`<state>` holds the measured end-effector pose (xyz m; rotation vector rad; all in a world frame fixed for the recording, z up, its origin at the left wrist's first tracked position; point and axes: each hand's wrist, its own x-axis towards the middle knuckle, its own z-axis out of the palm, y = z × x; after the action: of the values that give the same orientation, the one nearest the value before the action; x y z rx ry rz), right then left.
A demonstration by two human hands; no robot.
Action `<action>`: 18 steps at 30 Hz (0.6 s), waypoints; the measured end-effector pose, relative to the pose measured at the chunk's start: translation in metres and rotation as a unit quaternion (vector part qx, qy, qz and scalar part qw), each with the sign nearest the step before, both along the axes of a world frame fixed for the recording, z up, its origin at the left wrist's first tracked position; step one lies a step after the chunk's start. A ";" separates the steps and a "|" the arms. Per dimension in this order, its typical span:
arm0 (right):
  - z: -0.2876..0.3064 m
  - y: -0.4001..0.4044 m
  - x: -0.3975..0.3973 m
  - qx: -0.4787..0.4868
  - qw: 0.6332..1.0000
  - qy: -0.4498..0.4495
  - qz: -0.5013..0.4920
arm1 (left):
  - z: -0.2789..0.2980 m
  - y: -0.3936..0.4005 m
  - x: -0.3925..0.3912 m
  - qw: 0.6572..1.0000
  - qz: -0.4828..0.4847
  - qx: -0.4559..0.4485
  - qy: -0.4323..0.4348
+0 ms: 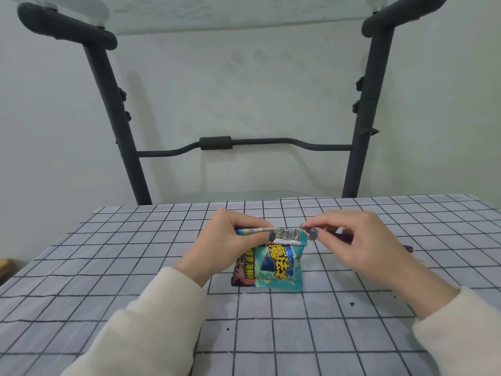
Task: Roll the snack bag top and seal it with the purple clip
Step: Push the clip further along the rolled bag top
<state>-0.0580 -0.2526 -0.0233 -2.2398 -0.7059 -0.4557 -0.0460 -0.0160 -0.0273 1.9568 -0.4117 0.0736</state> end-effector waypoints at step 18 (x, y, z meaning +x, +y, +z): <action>-0.009 0.005 -0.002 -0.038 0.999 -0.018 0.014 | -0.008 -0.022 -0.005 0.997 0.018 0.067 -0.015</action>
<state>-0.0596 -0.2479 -0.0318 -2.2951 -0.7841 -0.4635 -0.0508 -0.0381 -0.0353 2.0980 -0.4094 0.1018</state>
